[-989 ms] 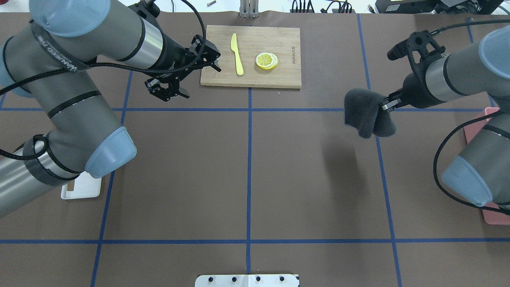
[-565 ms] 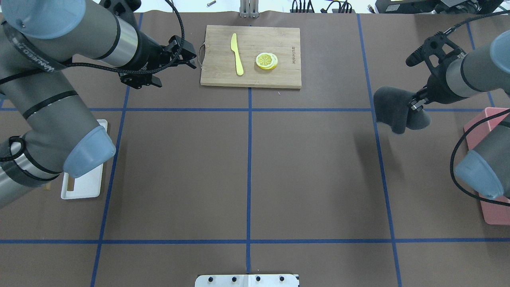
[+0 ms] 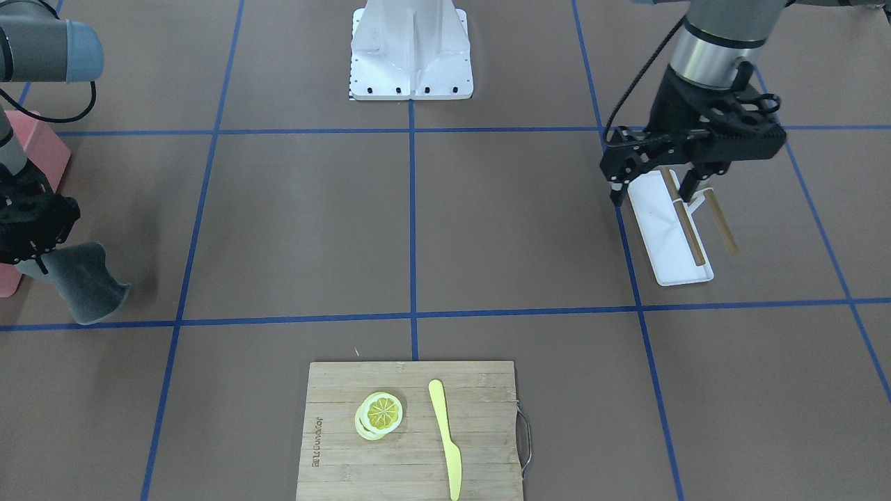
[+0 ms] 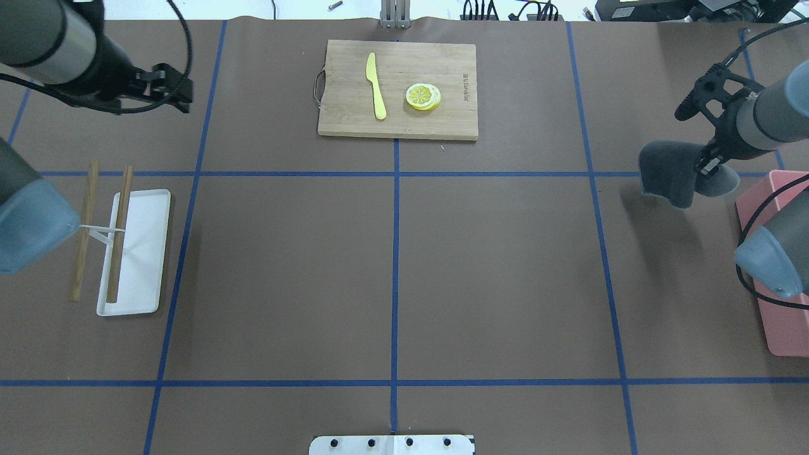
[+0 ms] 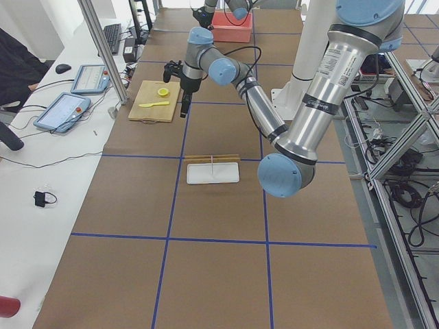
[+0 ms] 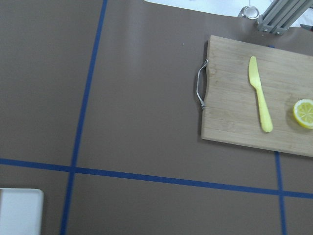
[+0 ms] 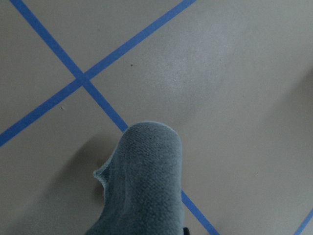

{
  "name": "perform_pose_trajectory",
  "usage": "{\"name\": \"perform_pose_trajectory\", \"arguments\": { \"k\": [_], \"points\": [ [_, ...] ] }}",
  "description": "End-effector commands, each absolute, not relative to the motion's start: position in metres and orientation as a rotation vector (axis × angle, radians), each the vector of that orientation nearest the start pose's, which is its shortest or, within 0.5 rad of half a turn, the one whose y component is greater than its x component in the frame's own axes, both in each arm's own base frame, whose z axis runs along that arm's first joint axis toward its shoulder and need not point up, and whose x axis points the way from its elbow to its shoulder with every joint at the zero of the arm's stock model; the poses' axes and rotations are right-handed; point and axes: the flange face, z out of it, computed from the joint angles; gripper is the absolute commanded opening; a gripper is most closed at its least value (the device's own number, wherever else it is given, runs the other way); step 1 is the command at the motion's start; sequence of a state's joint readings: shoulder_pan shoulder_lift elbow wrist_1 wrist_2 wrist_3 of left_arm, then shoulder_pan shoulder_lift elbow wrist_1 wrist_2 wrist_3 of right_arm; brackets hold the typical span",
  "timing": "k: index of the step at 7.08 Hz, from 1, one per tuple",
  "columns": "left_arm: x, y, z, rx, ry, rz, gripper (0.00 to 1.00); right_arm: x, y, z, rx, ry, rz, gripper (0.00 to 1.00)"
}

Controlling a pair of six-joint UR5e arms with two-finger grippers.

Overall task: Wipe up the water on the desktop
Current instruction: 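Carry the cloth toward the pink bin with the right gripper while the left arm withdraws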

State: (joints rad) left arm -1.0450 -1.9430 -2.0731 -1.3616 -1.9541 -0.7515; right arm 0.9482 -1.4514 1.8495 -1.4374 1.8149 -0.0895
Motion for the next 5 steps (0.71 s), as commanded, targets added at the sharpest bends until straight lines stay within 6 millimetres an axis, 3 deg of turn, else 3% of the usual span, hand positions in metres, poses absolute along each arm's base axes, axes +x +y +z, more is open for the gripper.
{"name": "perform_pose_trajectory", "arguments": {
  "k": [1, 4, 5],
  "points": [
    [0.093, -0.528, 0.329, 0.369, 0.544, 0.096, 0.98, -0.285, -0.487, 0.481, 0.411, -0.373, -0.849, 0.0],
    [0.087, -0.533, 0.343, 0.346, 0.554, 0.102, 0.98, -0.308, -0.444, 0.481, 0.291, -0.594, -0.861, 0.0],
    [0.079, -0.54, 0.352, 0.33, 0.546, 0.073, 0.98, -0.323, -0.407, 0.469, 0.257, -0.64, -0.835, 0.0]
  ]
}}
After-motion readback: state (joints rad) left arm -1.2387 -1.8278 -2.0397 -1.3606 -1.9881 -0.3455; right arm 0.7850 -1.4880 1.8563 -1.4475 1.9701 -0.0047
